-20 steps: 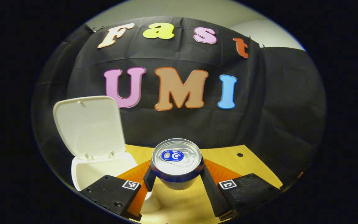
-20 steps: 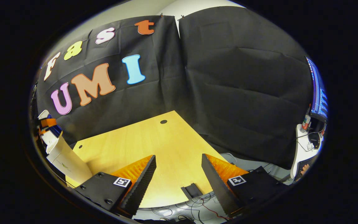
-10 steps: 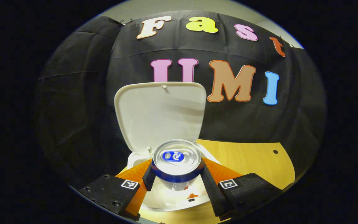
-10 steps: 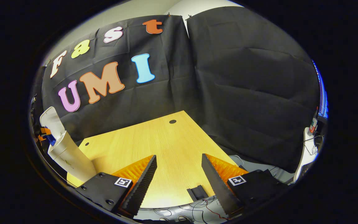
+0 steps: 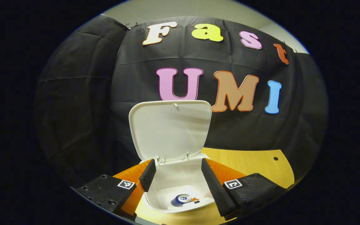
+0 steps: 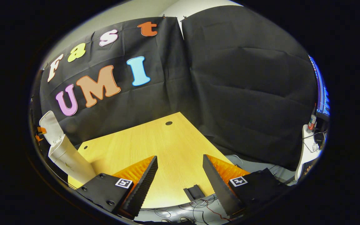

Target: Press the lid of the desktop garbage bin to open it, pick up the crumpled paper on the desktop and throw it into the bin, then pick up the pop can on the desktop and drop it into the bin, and finally close the garbage bin lid.

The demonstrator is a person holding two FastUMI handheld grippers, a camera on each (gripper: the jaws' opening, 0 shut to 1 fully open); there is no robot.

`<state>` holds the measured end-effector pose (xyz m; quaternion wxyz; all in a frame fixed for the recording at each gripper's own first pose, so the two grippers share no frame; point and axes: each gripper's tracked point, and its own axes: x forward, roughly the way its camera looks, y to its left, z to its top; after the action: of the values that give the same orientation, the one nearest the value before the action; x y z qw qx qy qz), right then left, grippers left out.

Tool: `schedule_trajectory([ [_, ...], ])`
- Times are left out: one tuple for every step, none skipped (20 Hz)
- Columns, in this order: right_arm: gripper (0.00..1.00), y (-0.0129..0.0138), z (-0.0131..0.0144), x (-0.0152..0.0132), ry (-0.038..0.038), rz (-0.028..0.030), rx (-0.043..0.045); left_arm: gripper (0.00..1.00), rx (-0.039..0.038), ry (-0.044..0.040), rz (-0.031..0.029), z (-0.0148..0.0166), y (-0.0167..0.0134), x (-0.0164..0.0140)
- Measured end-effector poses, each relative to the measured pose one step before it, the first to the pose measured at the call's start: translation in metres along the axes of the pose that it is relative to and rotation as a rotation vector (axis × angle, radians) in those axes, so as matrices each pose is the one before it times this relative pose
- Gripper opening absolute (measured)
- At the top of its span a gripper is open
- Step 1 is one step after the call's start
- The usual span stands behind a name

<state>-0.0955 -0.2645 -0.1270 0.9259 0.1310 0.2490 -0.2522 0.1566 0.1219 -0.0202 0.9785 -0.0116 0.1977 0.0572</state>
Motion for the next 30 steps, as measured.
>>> schedule_trajectory([
  [0.97,-0.00229,-0.00072,-0.00010,0.00301,-0.00540,0.00070,0.89,-0.00242,-0.01105,0.00055,0.00868,0.00187,0.00001],
  [0.96,-0.00077,-0.00211,-0.00017,0.00464,-0.00047,0.00528,0.89,0.00860,-0.01237,0.00181,0.01099,0.00213,0.00073],
  [0.96,-0.00013,-0.00253,-0.00105,0.00244,0.00056,0.00719,0.90,0.01301,-0.01307,0.00452,0.01241,0.00330,0.00093],
  [0.96,-0.00031,-0.00187,-0.00019,0.00234,-0.00047,0.00520,0.90,0.00709,-0.01794,0.00452,0.01384,0.00329,0.00151],
  [0.96,-0.00074,-0.00273,0.00036,0.00444,-0.00320,0.00161,0.90,-0.00238,-0.01868,0.00076,0.01497,0.00241,0.00123],
  [0.96,-0.00155,-0.00344,0.00109,0.00694,-0.00782,-0.00171,0.90,-0.00946,-0.01599,-0.00476,0.01435,0.00080,0.00289],
  [0.96,-0.00321,-0.00295,0.00069,0.00646,-0.01077,-0.00401,0.90,-0.00363,-0.02460,-0.00177,0.01537,0.00136,0.00386],
  [0.96,-0.00191,-0.00332,0.00002,0.00660,-0.00686,-0.00241,0.90,0.00530,-0.03475,0.01100,0.01711,0.00447,0.00539],
  [0.94,-0.00203,-0.00111,-0.00167,0.00362,-0.00446,0.00035,0.90,0.00924,-0.03043,0.01412,0.01382,0.00607,0.00732],
  [0.97,-0.00244,0.00066,-0.00127,0.00172,-0.00622,0.00192,0.90,0.01099,-0.01617,0.01168,0.01124,0.00434,0.00723],
  [0.94,-0.00212,-0.00012,-0.00084,-0.00016,-0.00673,0.00324,0.90,0.00509,-0.00214,0.00635,0.00715,0.00070,0.00645],
  [0.94,-0.00148,-0.00132,-0.00116,0.00048,-0.00606,0.00498,0.91,-0.00149,-0.00013,0.01110,0.00578,0.00195,0.00557],
  [0.94,-0.00123,0.00040,-0.00049,-0.00030,-0.00368,0.00518,0.90,-0.00353,-0.00034,0.00439,0.00336,0.00109,0.00714],
  [0.97,-0.00080,-0.00002,-0.00123,0.00006,-0.00253,0.00439,0.90,-0.00327,0.00417,-0.00535,0.00175,-0.00261,0.00748],
  [0.97,-0.00064,0.00006,-0.00121,-0.00110,-0.00286,0.00259,0.90,-0.00058,0.00619,0.00163,-0.00010,-0.00075,0.00904],
  [0.97,-0.00173,-0.00035,-0.00109,-0.00098,-0.00374,0.00078,0.90,0.00633,0.01344,0.00690,-0.00271,0.00028,0.00963],
  [0.94,-0.00245,-0.00117,-0.00159,-0.00138,-0.00636,0.00072,0.90,0.01217,0.01922,0.01236,-0.00715,0.00190,0.00838],
  [0.96,-0.00268,0.00037,-0.00086,0.00221,-0.00618,0.00227,0.90,0.00741,0.01597,0.01265,-0.00548,0.00151,0.00701],
  [0.96,-0.00323,-0.00161,-0.00090,0.00458,-0.00707,0.00405,0.91,-0.00137,0.01549,-0.00181,-0.00613,-0.00215,0.00346],
  [0.96,-0.00198,-0.00078,-0.00067,0.00478,-0.00729,0.00414,0.91,-0.00805,0.01165,0.00310,-0.00481,-0.00071,0.00372],
  [0.96,-0.00301,0.00035,-0.00053,0.00046,-0.00789,0.00452,0.90,-0.00711,0.01396,0.00512,-0.00601,0.00078,0.00508],
  [0.96,-0.00358,0.00174,-0.00114,-0.00388,-0.00744,0.00538,0.91,-0.00721,0.01125,0.00165,-0.00559,0.00034,0.00272],
  [0.96,-0.00263,0.00200,0.00040,-0.00708,-0.00423,0.00667,0.90,-0.00601,0.00730,-0.00405,-0.00846,0.00066,0.00161],
  [0.97,-0.00242,0.00100,-0.00041,-0.00601,-0.00373,0.00684,0.90,-0.00209,0.00816,-0.00527,-0.00563,-0.00105,0.00149],
  [0.94,-0.00166,0.00146,0.00015,-0.00417,-0.00387,0.00549,0.90,0.00128,0.01533,-0.00165,-0.00792,0.00072,0.00121],
  [0.96,-0.00100,0.00098,0.00041,-0.00324,-0.00238,0.00383,0.90,0.00185,0.01543,-0.00313,-0.00724,-0.00025,-0.00151],
  [0.96,-0.00064,0.00183,0.00051,-0.00261,0.00058,0.00217,0.91,0.00146,0.01401,-0.00842,-0.00764,-0.00189,-0.00136],
  [0.94,0.00130,0.00040,0.00077,-0.00194,0.00294,-0.00041,0.92,-0.01284,-0.02173,-0.00660,-0.00094,-0.00134,-0.00466],
  [0.94,0.00129,-0.00005,0.00071,0.00013,0.00397,-0.00352,0.92,-0.01194,-0.00994,-0.00307,-0.00130,-0.00281,-0.00453],
  [0.96,0.00131,0.00077,0.00228,0.00135,0.00527,-0.00634,0.92,0.00903,-0.00413,0.00033,-0.00144,-0.00361,-0.00407],
])
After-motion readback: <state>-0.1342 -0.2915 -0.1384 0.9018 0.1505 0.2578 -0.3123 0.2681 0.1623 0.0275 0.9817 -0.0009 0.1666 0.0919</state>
